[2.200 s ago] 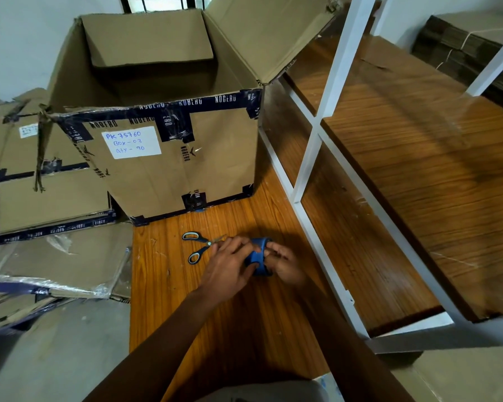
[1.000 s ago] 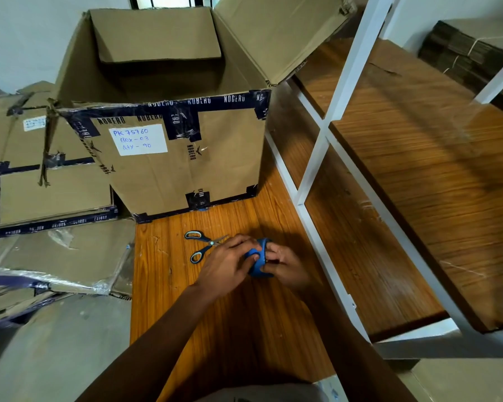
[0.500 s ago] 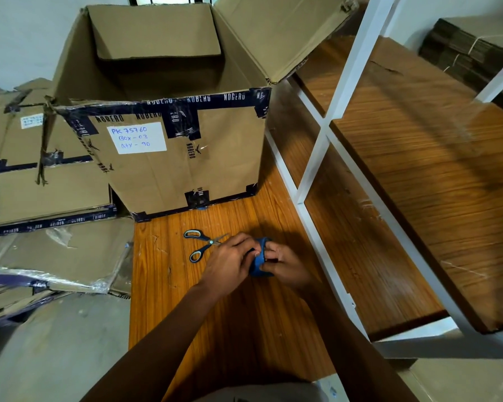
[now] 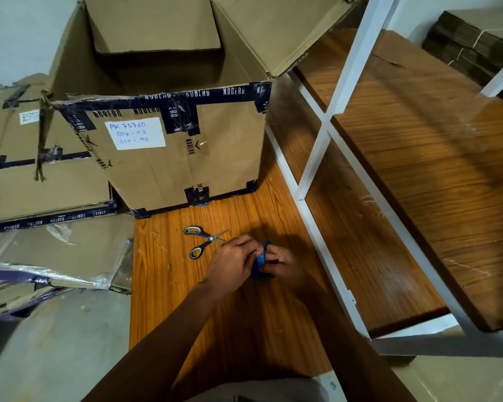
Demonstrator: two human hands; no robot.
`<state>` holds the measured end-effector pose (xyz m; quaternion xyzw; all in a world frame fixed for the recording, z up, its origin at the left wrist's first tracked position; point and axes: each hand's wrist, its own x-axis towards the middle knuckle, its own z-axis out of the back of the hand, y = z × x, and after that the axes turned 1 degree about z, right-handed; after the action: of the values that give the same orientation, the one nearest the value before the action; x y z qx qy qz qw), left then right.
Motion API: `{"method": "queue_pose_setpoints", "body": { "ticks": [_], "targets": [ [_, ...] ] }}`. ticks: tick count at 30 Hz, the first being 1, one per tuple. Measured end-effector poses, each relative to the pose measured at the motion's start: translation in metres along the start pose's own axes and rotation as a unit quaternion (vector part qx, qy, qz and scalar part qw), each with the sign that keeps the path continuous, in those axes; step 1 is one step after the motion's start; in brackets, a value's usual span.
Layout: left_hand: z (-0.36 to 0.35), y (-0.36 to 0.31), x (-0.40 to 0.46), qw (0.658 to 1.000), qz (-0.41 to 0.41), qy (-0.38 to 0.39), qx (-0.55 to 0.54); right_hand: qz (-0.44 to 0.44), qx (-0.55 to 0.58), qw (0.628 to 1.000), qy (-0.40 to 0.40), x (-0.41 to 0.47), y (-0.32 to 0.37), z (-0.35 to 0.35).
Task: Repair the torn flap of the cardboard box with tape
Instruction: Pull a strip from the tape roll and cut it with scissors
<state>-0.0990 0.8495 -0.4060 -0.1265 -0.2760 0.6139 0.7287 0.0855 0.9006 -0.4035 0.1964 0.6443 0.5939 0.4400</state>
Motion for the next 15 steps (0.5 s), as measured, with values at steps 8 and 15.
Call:
{"method": "queue_pose_setpoints", "body": {
  "ticks": [8,15],
  "targets": [
    [-0.006,0.001,0.001,1.000,0.019,-0.001,-0.011,-0.009,-0.007,1.000,0.011,0.001,0.000,0.006],
    [0.002,0.007,0.024,0.997,0.067,0.046,-0.007,-0.014,-0.033,0.999,0.018,-0.003,-0.006,0.006]
  ]
}}
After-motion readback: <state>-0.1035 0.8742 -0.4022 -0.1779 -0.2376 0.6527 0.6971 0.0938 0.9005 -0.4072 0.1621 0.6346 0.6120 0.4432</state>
